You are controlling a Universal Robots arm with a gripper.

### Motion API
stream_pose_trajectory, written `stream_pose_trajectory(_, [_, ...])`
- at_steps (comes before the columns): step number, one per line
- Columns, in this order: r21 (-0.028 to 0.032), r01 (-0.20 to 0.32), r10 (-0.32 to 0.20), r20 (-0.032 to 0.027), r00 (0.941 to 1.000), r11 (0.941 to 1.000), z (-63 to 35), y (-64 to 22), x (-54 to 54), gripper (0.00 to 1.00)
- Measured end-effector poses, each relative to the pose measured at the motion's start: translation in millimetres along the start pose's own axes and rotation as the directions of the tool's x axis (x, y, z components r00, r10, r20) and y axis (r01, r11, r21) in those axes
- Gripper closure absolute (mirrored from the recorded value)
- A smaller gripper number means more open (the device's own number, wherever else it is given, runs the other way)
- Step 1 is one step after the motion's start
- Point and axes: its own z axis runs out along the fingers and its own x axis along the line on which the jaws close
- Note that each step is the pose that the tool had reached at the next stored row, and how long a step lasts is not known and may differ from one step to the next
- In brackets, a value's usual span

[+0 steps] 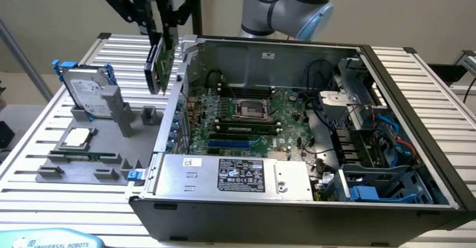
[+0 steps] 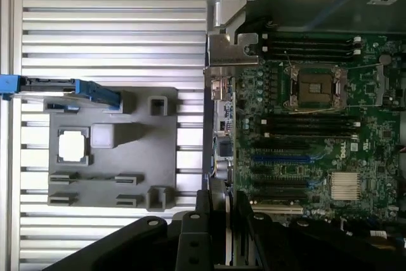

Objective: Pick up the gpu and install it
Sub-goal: 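Pick up the gpu and move the gpu toward the slot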

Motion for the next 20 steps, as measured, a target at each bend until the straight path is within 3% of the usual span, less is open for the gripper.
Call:
stream_pose_trajectory(4, [0.0047, -0.001, 0.001, -0.0068, 1.0000, 1.0000, 0.1, 0.1, -18.1, 0.73])
stream_pose_trajectory(10, [0.0270, -0.001, 0.001, -0.0082, 1.0000, 0.9996, 2.4, 0.1, -45.5, 0.73])
stream_pose_trajectory(12, [0.0318, -0.001, 0.001, -0.0082, 1.0000, 0.9995, 4.2, 0.0, -54.5, 0.73])
stream_pose_trajectory(20, [0.0374, 0.000, 0.001, -0.0082, 1.0000, 0.9993, 16.4, 3.5, -90.8, 0.73])
